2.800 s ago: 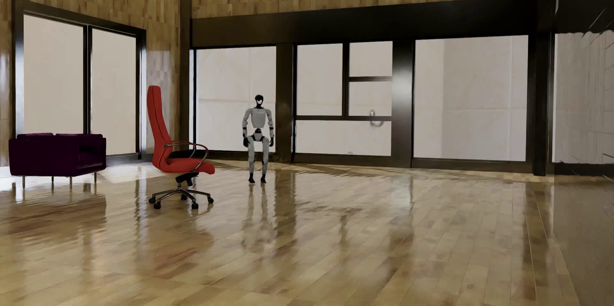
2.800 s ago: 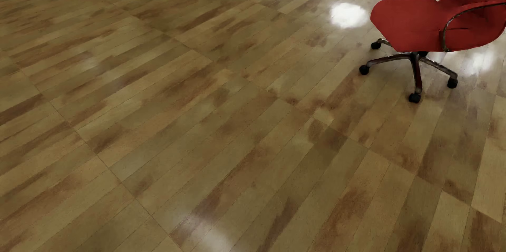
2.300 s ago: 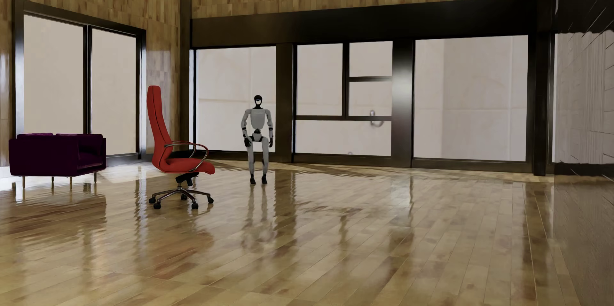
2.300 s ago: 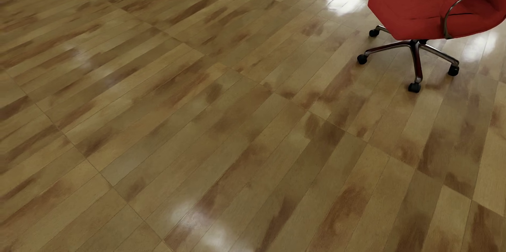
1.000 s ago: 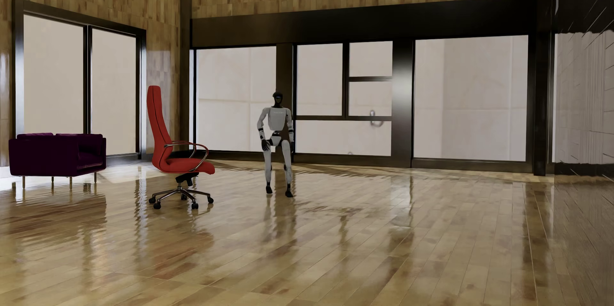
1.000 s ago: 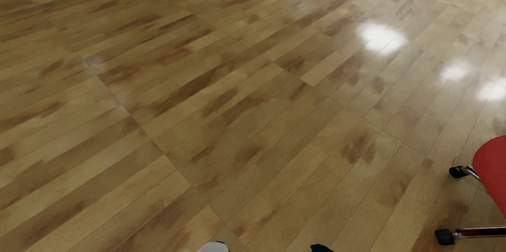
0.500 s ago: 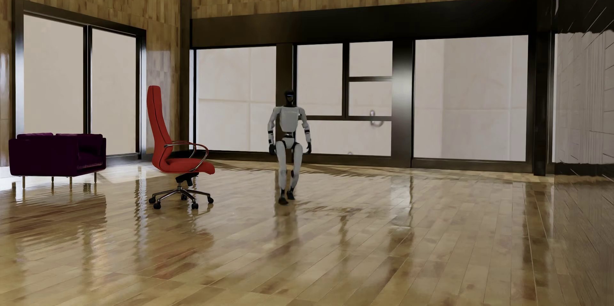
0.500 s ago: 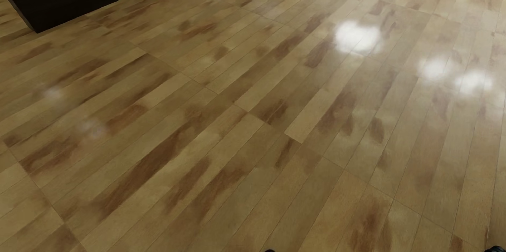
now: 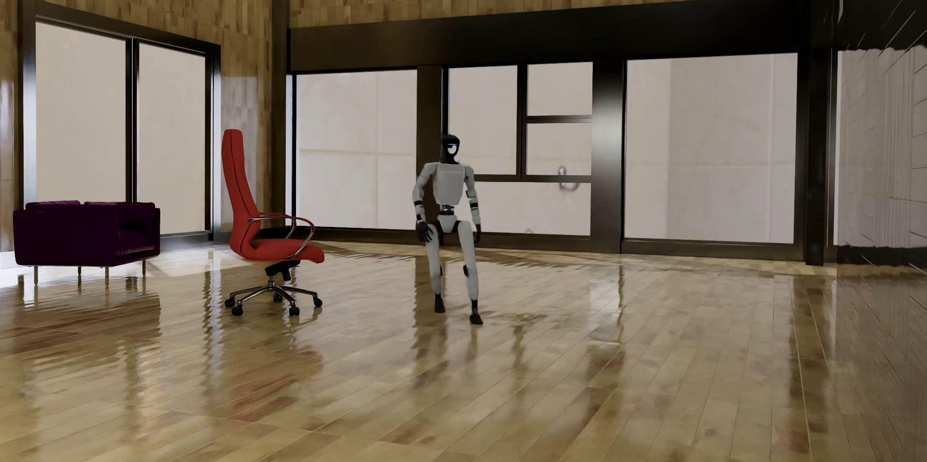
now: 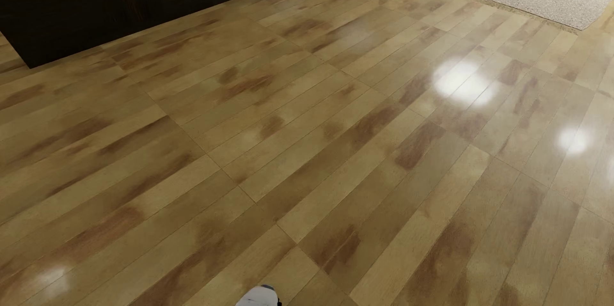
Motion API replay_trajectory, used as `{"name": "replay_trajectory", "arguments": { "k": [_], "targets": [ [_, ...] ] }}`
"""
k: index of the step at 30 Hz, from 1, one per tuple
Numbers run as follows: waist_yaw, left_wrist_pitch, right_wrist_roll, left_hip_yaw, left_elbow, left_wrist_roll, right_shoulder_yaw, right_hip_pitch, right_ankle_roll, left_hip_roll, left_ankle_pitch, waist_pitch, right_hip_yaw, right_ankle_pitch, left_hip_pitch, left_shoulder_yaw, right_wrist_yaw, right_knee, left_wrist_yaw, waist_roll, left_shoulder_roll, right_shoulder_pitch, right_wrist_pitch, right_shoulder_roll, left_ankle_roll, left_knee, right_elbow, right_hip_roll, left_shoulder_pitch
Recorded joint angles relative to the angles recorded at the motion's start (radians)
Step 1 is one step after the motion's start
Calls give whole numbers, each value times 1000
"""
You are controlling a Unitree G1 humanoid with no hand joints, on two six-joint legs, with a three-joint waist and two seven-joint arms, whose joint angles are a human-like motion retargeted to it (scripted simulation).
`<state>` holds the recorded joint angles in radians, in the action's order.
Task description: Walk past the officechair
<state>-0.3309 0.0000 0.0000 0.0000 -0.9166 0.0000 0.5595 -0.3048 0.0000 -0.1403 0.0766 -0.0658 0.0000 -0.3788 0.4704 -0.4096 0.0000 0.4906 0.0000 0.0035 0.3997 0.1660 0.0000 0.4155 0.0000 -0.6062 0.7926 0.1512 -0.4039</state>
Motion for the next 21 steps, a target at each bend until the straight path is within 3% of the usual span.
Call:
{"name": "replay_trajectory", "arguments": {
  "k": [1, 2, 3, 4, 5, 6, 9, 10, 11, 12, 13, 14, 15, 16, 17, 18, 19, 21],
  "targets": [
    [-20, 0, 0, 0, -11, 0, -94, 18, 0, 29, -45, 8, 0, 118, 41, 57, 0, 130, 0, -35, -11, -2, 0, -2, 0, -124, -43, -27, -14],
    [-29, 0, 0, 0, -59, 0, -30, 65, 0, 40, -14, -2, 0, 357, 1, 15, 0, 344, 0, -71, -5, 8, 0, -34, 0, -200, 16, -43, 2],
    [8, 0, 0, 0, -88, 0, -9, 154, 0, 43, 40, -10, 0, 528, -32, 9, 0, 564, 0, -73, -14, 6, 0, -42, 0, -242, 27, -48, 17],
    [54, 0, 0, 0, -102, 0, 38, 257, 0, 47, 77, -19, 0, 594, -91, 3, 0, 707, 0, -80, -28, -1, 0, -51, 0, -237, 37, -72, 31],
    [98, 0, 0, 0, -95, 0, 67, 355, 0, 15, 88, -27, 0, 601, -179, -3, 0, 754, 0, -52, -44, 11, 0, -55, 0, -201, 36, -59, 36],
    [142, 0, 0, 0, -77, 0, 59, 474, 0, 4, 105, -31, 0, 589, -271, -8, 0, 736, 0, -47, -51, 9, 0, -89, 0, -148, 112, -69, 42],
    [324, 0, 0, 0, 80, 0, 95, 736, 0, -39, 210, -21, 0, 668, -538, -34, 0, 373, 0, 19, -39, 97, 0, -78, 0, 5, 105, -69, 27],
    [378, 0, 0, 0, 133, 0, 84, 805, 0, -39, 240, -19, 0, 613, -613, -20, 0, 233, 0, 19, -24, 122, 0, -66, 0, 33, 102, -83, 31],
    [447, 0, 0, 0, 161, 0, 115, 850, 0, -34, 266, -17, 0, 479, -676, -29, 0, 98, 0, 12, 0, 140, 0, -54, 0, 50, 110, -103, 49],
    [506, 0, 0, 0, 177, 0, 86, 895, 0, -34, 286, -6, 0, 270, -718, -39, 0, 23, 0, 19, 19, 172, 0, -53, 0, 51, 138, -139, 71],
    [569, 0, 0, 0, 174, 0, 95, 901, 0, -43, 276, -15, 0, 129, -770, -46, 0, -9, 0, 30, 27, 202, 0, -34, 0, 45, 151, -186, 97],
    [609, 0, 0, 0, 157, 0, 84, 939, 0, -62, 228, -7, 0, 303, -817, -44, 0, 12, 0, 46, 30, 236, 0, -31, 0, 45, 186, -211, 113],
    [605, 0, 0, 0, 151, 0, 114, 1013, 0, -90, 122, 5, 0, 601, -840, -12, 0, 120, 0, 72, 24, 254, 0, -28, 0, 20, 212, -195, 114],
    [585, 0, 0, 0, 125, 0, 158, 1048, 0, -133, -56, 17, 0, 691, -807, 7, 0, 215, 0, 131, 5, 249, 0, -29, 0, -63, 255, -128, 109],
    [549, 0, 0, 0, 80, 0, 200, 1009, 0, -113, -216, 10, 0, 643, -764, 11, 0, 272, 0, 132, -5, 231, 0, -29, 0, -201, 281, -89, 97],
    [520, 0, 0, 0, 55, 0, 186, 980, 0, -99, -256, 15, 0, 604, -643, -16, 0, 311, 0, 138, -7, 220, 0, -25, 0, -392, 263, -39, 99],
    [471, 0, 0, 0, 44, 0, 127, 875, 0, -111, -162, -13, 0, 576, -577, -40, 0, 291, 0, 148, -9, 209, 0, -41, 0, -567, 262, 21, 109],
    [386, 0, 0, 0, 29, 0, 127, 650, 0, -39, 102, -38, 0, 468, -359, -68, 0, 199, 0, 124, -19, 146, 0, -38, 0, -759, 188, 100, 91]
  ]
}}
